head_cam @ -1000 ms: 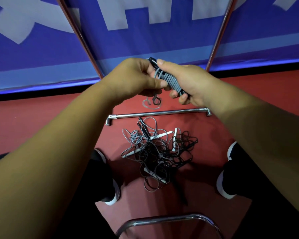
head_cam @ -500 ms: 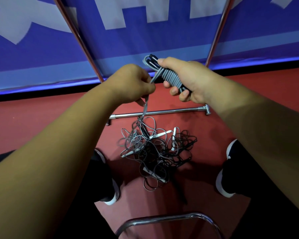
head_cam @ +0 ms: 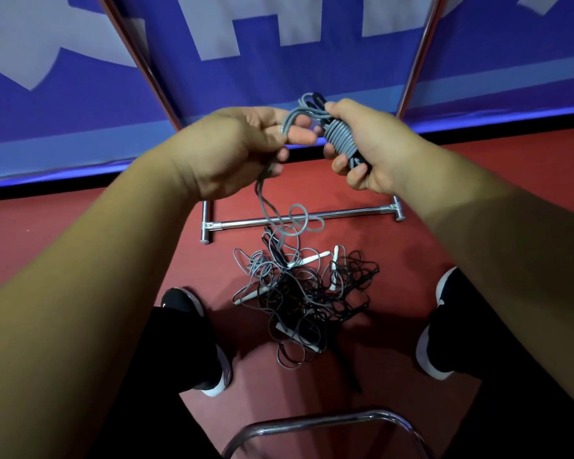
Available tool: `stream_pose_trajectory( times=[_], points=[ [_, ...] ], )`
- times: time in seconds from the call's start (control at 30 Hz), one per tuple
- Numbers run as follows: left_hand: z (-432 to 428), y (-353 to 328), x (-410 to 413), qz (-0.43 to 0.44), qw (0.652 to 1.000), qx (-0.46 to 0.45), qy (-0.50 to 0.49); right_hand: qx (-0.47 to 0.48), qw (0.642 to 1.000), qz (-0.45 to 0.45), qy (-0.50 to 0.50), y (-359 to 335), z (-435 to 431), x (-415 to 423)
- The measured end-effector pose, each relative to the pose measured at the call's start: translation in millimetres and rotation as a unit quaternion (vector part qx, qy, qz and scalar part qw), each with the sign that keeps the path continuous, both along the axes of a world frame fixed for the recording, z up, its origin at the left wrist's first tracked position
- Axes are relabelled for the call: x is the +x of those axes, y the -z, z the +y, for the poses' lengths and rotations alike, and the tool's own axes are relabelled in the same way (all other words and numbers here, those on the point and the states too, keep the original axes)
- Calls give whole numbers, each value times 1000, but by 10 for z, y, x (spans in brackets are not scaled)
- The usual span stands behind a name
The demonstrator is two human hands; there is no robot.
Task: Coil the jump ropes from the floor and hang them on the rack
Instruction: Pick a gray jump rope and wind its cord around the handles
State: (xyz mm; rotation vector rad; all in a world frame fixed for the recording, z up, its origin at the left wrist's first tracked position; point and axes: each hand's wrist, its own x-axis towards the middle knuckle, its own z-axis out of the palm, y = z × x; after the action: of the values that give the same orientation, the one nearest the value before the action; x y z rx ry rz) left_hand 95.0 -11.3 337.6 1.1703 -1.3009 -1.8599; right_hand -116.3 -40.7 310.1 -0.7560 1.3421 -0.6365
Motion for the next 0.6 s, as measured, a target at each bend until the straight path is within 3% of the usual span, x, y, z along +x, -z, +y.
stream_pose_trajectory(
  times=[0.13,0.3,0.6],
  points=[
    [33,35,44,-135,985,-60,94,-5,1000,-3,0,-30,3,-16],
    [81,119,-46,-421,889,-161,78,-25,999,-6,-43,-36,50,13],
    [13,292,-7,-422,902,-84,-10,-48,992,-39,-108,-124,193,112]
  ],
)
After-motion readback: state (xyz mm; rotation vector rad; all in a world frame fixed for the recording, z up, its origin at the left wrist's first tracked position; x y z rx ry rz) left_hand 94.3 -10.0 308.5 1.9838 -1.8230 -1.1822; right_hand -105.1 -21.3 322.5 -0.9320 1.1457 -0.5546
